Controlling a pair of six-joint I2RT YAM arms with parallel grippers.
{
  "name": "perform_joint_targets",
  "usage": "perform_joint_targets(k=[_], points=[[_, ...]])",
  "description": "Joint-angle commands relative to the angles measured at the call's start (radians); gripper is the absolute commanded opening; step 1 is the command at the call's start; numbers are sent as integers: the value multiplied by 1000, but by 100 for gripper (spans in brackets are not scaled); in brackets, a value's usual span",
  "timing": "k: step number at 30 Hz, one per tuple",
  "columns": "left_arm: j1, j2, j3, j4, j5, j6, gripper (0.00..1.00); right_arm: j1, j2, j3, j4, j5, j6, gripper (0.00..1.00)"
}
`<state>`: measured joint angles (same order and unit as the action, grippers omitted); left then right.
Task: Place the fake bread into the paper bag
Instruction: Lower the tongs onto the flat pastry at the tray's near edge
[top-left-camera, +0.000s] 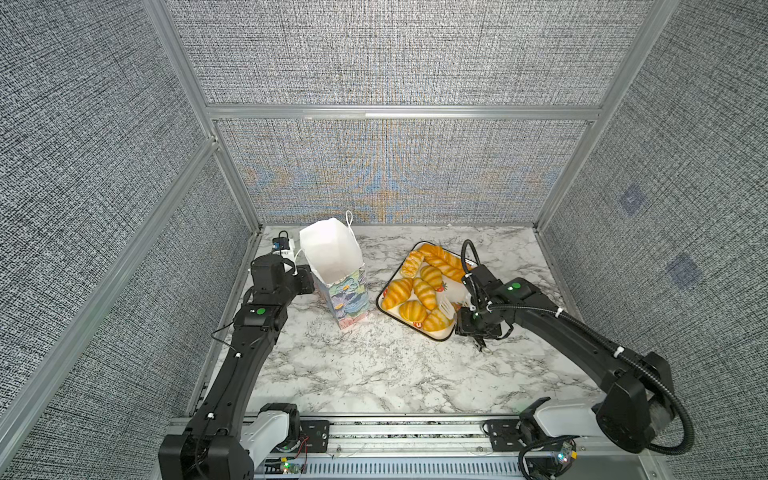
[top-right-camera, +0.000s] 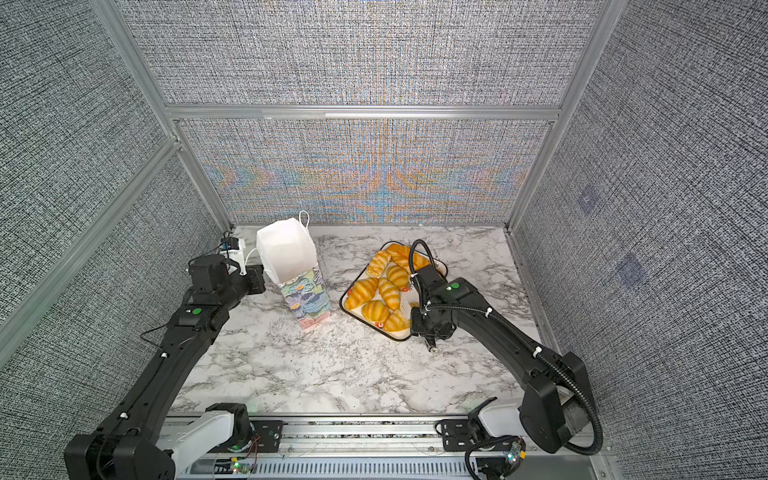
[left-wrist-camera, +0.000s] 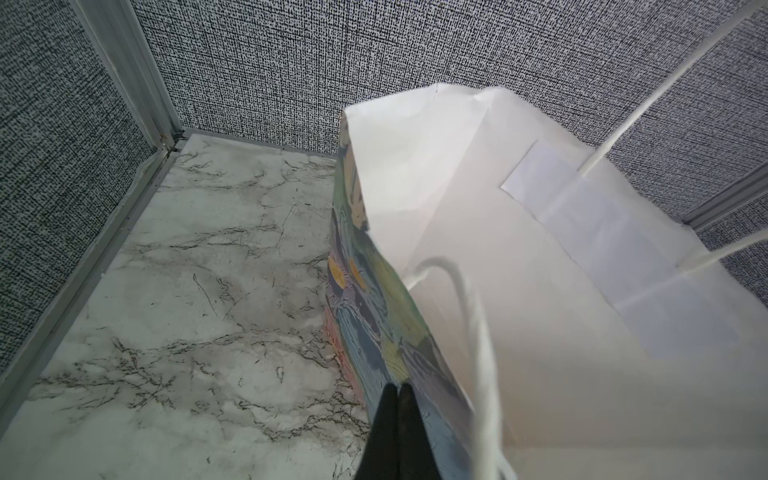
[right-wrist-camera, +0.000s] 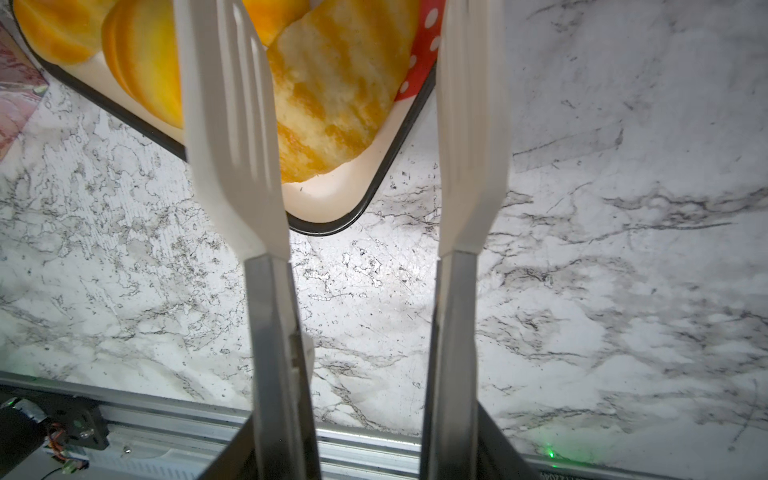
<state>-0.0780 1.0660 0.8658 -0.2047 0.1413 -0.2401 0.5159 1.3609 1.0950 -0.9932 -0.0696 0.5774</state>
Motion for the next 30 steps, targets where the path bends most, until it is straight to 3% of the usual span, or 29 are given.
perform_joint_targets(k=[1,6,30], points=[[-1,-2,0,9,15,2,0,-6,0,0,20,-63,39,54],[0,0,3,6,15,2,0,-8,1,-10,66,-129,60,56],[0,-3,4,1,20,1,0,-9,80,-11,78,-150,75,59]])
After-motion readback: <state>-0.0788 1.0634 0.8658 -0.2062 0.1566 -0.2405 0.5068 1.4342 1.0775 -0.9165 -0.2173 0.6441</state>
